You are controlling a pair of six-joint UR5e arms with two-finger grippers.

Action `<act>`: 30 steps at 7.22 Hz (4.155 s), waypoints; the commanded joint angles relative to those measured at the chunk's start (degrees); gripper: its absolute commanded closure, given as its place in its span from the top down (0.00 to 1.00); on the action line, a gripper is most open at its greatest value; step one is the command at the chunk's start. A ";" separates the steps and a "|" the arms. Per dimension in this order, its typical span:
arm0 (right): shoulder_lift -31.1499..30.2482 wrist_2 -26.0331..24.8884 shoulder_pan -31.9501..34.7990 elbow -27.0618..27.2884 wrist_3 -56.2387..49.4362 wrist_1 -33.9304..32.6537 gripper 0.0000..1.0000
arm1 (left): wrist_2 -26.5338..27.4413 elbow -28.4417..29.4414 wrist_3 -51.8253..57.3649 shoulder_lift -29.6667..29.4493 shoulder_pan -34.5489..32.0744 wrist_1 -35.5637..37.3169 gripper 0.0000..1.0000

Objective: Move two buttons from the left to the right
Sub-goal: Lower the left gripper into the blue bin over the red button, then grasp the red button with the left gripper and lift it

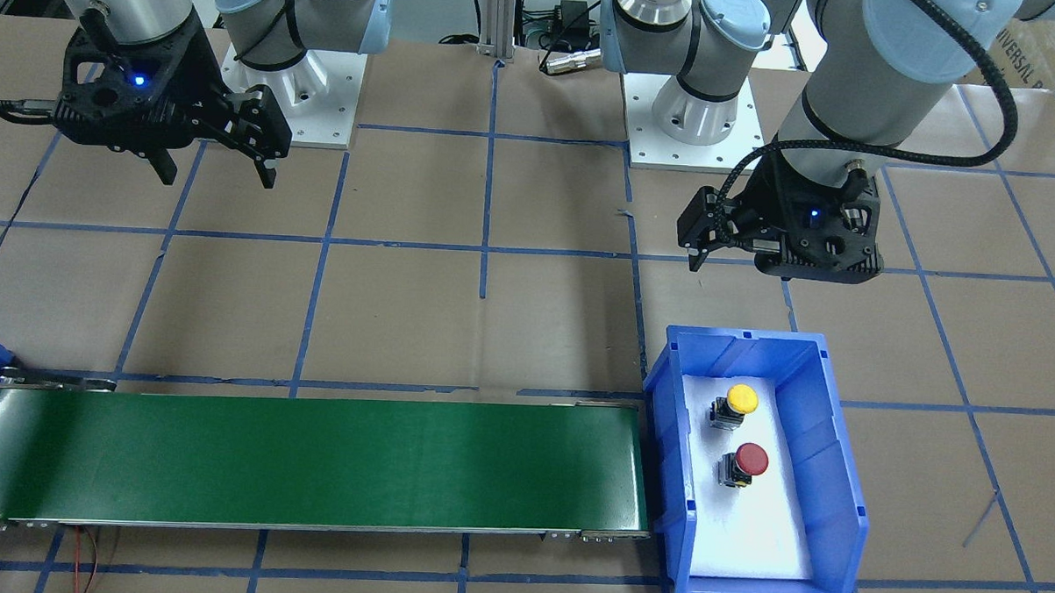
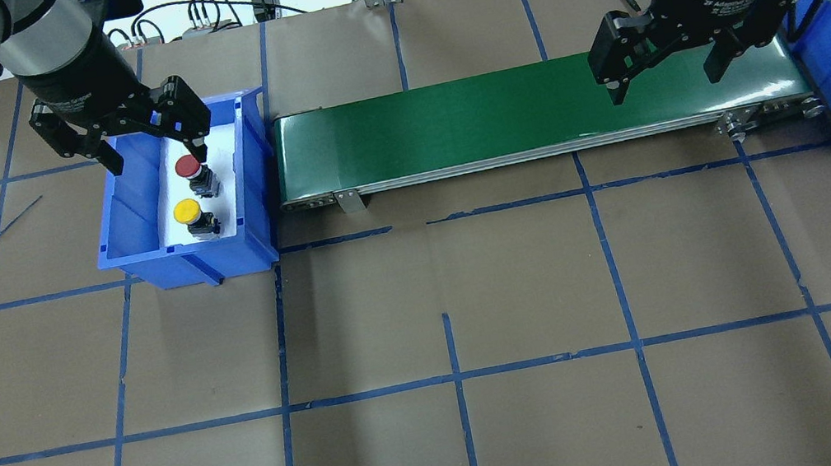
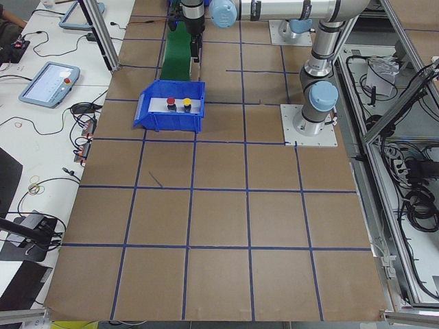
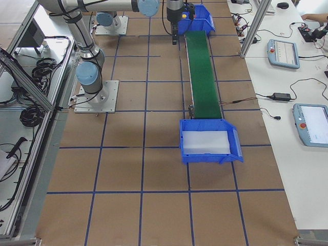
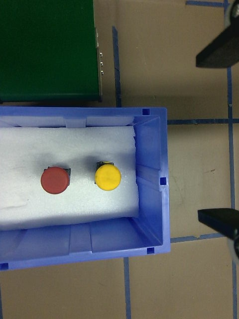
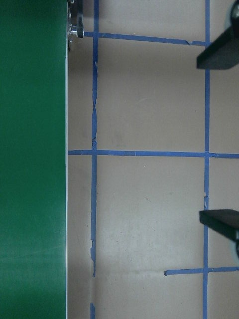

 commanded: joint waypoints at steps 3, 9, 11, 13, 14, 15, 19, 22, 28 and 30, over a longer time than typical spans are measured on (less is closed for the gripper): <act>0.00 0.08 -0.08 0.05 0.00 -0.01 1.00 | -1.21 1.09 2.69 0.07 1.20 0.80 1.00; 0.00 0.08 0.01 0.05 0.00 0.08 1.00 | -2.35 1.27 8.94 -12.29 6.03 15.97 1.00; 0.00 0.08 -0.08 0.05 0.00 0.08 1.00 | -2.27 1.45 8.43 -15.82 6.30 18.55 1.00; 0.00 0.08 0.01 -0.04 0.00 -0.01 1.00 | -2.18 1.45 8.25 -17.59 6.39 19.79 1.00; 0.00 0.00 0.01 0.05 0.00 -0.01 1.00 | -2.09 1.45 8.16 -19.16 6.39 22.06 1.00; 0.00 0.08 0.01 0.05 0.00 0.08 1.00 | -1.83 1.18 8.25 -19.96 6.39 23.04 1.00; 0.00 0.08 0.01 0.05 0.00 0.08 1.00 | -1.56 0.13 7.72 -21.37 6.83 24.19 0.96; 0.08 -0.09 -0.17 0.05 0.00 0.08 1.00 | -1.65 -0.22 7.72 -22.42 6.83 25.85 0.93; 0.09 -0.09 -0.17 -0.04 0.00 0.08 1.00 | -2.44 -2.60 2.37 -21.29 6.83 26.39 0.54; 0.09 0.00 -0.17 -0.04 0.00 0.08 1.00 | -2.01 -1.20 2.27 -21.11 6.83 26.21 0.20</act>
